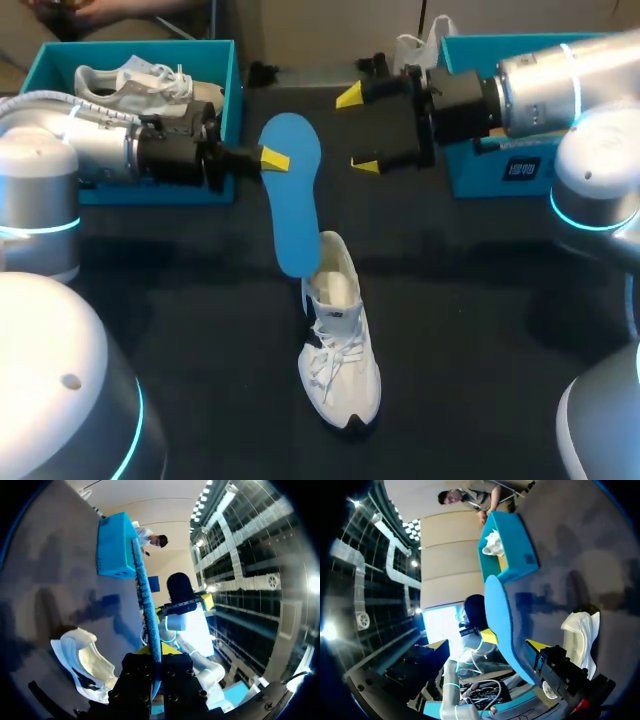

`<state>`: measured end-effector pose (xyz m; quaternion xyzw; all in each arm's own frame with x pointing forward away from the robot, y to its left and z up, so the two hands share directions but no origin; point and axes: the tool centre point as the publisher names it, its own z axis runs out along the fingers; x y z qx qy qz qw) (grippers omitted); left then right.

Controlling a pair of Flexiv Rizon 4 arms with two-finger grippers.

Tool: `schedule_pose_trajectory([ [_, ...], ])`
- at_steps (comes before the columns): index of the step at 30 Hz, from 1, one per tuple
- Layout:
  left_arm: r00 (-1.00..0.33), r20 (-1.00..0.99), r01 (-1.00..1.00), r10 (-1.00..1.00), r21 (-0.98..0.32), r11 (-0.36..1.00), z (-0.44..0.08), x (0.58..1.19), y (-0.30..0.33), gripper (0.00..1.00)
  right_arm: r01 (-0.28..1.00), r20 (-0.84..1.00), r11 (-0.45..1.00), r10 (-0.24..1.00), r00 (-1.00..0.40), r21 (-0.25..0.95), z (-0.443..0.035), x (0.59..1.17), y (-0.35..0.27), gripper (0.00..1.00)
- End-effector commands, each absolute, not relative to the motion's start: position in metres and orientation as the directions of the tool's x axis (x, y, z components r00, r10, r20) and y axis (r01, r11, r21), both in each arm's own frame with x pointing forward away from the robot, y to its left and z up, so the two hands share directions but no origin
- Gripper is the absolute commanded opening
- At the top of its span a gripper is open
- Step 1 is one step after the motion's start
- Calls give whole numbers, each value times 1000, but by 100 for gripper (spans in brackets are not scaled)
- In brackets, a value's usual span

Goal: Take the shoe out of the shoebox, open the shoe tongue, remove and reinsert the insole, then place the shoe into the shoebox

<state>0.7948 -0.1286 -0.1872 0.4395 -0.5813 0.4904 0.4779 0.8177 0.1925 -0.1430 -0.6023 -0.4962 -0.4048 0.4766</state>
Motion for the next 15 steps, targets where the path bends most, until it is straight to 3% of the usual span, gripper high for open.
schedule_pose_trajectory([
  [1, -242, 969, -965, -39, -236, 117, -180, 797, -119, 0, 984, 971, -52, 165, 174, -168, -145, 818, 190, 100],
  [7, -489, 872, -865, -12, -484, 133, -165, 799, -108, 0, 985, 973, -44, 155, 174, -169, -146, 818, 188, 100],
  [10, -723, 681, -691, -115, -709, 140, -160, 798, -108, 0, 984, 973, -45, 151, 177, -172, -146, 818, 187, 100],
  [15, -723, 681, -691, -115, -709, 140, -160, 798, -108, 0, 984, 973, -45, 151, 177, -172, -146, 818, 187, 100],
])
